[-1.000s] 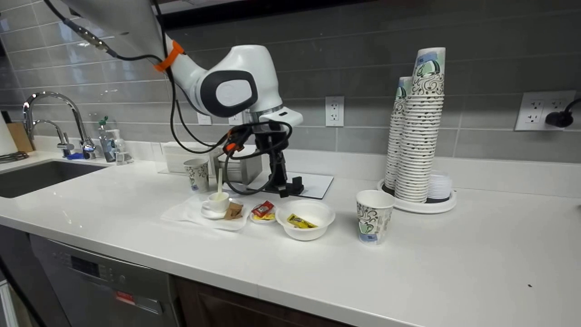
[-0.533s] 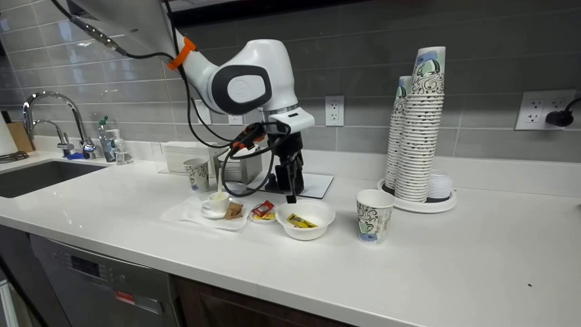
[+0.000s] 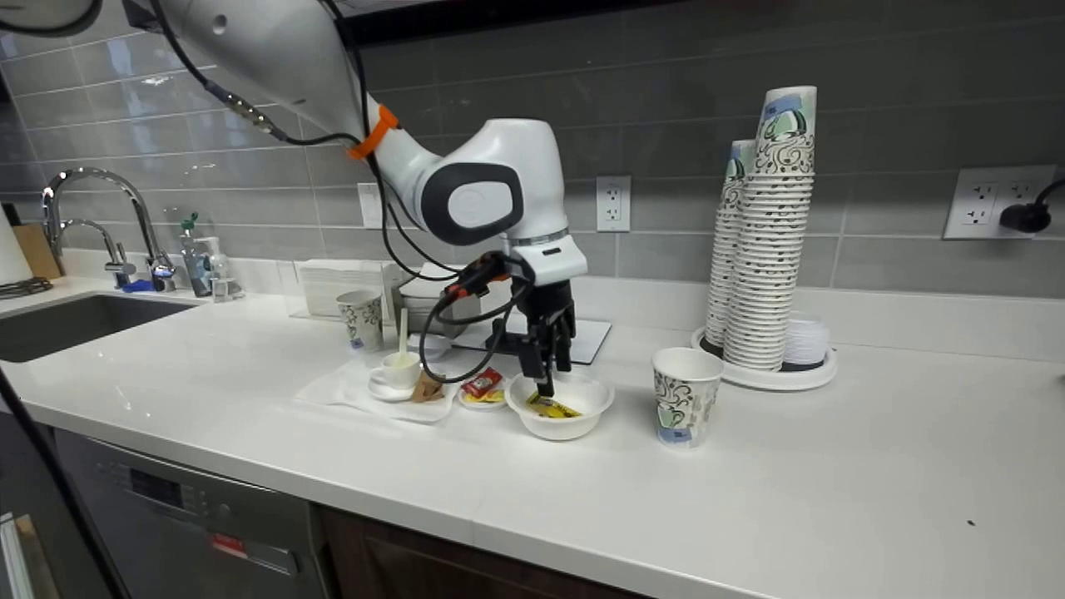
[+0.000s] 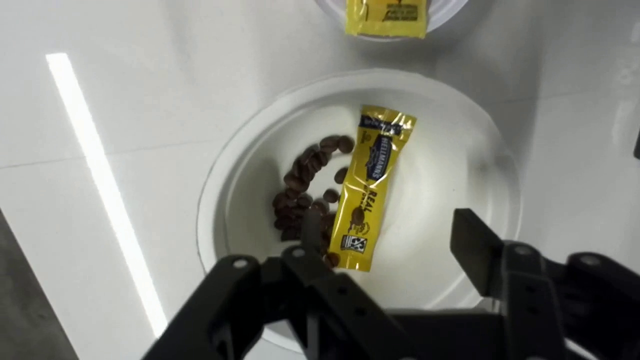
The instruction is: Remove the sauce packets from the bowl, then place them on the counter
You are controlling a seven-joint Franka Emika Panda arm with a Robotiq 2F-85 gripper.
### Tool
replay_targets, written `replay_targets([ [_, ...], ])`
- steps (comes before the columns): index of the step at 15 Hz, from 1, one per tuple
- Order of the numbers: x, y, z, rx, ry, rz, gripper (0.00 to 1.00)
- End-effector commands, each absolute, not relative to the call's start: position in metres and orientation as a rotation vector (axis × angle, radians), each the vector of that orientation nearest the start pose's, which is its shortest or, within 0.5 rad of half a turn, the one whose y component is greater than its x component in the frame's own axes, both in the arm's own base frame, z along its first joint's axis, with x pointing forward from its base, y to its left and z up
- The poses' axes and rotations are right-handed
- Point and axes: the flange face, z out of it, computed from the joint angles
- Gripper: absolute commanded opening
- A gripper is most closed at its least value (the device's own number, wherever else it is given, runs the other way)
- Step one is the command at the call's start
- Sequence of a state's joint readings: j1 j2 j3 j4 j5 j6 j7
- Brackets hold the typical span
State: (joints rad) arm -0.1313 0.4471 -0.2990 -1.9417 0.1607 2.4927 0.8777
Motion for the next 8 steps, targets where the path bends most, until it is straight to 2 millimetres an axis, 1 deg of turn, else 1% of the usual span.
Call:
replay_targets([
  [1,0.596,-0.259,0.262,-2.317,2.039,-0.156,0.39],
  [2,0.598,-0.259,0.259,-2.307,2.04,-0.149,0.33],
  [4,0.601,-0.259,0.257,-2.293,2.036,-0.138,0.24],
  [5,0.602,-0.26,0.255,-2.285,2.039,-0.135,0.18],
  [7,0.604,-0.259,0.253,-2.269,2.029,-0.099,0.13],
  [8,0.603,-0.259,0.251,-2.266,2.03,-0.072,0.12],
])
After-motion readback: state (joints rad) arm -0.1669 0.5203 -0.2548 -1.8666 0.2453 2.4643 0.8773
